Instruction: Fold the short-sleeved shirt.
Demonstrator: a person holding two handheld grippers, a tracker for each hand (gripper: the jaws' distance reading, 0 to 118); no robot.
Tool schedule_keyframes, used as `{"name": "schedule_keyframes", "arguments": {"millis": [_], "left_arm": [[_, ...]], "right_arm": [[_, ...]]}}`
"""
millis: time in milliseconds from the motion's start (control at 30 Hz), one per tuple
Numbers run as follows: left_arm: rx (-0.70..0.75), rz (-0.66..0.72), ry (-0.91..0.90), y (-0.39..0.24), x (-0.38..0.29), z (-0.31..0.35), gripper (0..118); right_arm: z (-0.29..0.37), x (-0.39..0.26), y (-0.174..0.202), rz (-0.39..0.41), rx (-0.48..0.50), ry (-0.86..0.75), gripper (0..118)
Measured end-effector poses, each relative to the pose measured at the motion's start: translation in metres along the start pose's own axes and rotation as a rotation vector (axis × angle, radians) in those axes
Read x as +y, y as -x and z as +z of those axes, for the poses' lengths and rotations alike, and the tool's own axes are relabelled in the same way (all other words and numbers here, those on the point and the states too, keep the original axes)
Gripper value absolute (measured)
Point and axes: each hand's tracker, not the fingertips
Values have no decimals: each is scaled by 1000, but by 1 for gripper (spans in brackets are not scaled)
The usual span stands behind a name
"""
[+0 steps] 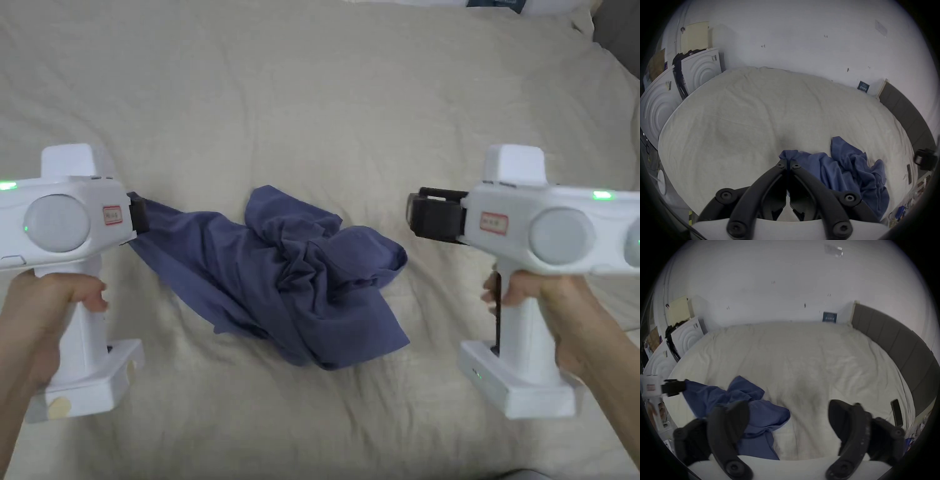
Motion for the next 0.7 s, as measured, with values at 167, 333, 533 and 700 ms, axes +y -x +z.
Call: {"name": "schedule_keyframes", "arguments": {"millis": [167,333,533,700], "left_arm": [[0,49,1,10,-16,16,2],[29,72,30,17,-30,15,2],[46,63,58,16,-35,6,2],[29,119,56,21,-27,6,2]], "right_arm": [[-77,11,6,17,-30,211,118],[-134,-6,5,-38,-112,365,107],[-143,-13,8,-125,3,374,3],[-118,-1,-4,-128,40,372,1]]}}
